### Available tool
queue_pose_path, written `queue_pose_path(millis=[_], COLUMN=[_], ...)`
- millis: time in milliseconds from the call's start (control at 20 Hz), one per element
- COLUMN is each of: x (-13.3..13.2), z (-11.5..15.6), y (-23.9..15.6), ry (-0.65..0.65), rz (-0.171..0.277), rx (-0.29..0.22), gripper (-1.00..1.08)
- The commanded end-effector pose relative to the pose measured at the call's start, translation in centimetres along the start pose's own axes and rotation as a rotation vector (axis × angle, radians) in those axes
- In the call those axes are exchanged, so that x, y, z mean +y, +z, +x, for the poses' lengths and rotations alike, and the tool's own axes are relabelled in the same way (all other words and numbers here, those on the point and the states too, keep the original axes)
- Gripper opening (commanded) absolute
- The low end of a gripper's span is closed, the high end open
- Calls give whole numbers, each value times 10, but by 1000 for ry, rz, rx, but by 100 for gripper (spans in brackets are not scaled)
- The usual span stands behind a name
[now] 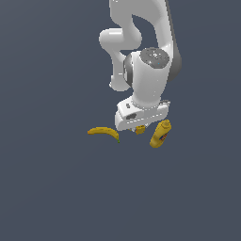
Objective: Pick up a designated object from a clutter of objects.
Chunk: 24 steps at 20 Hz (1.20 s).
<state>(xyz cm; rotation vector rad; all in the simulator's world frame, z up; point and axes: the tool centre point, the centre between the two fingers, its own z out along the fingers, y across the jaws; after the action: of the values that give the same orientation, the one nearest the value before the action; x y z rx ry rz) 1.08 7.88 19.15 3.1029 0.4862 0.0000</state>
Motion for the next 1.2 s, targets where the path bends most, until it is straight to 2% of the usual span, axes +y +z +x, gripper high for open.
queue_pose_path(millis=[0, 600, 850, 1150], x=[-4, -20, -24, -25], z=[-2, -3, -2, -1], y=[-29, -147, -175, -190], ry=[0, 0, 0, 0], rz=[0, 1, 1, 1], rx=[0, 0, 0, 0], gripper=[-100, -100, -100, -100])
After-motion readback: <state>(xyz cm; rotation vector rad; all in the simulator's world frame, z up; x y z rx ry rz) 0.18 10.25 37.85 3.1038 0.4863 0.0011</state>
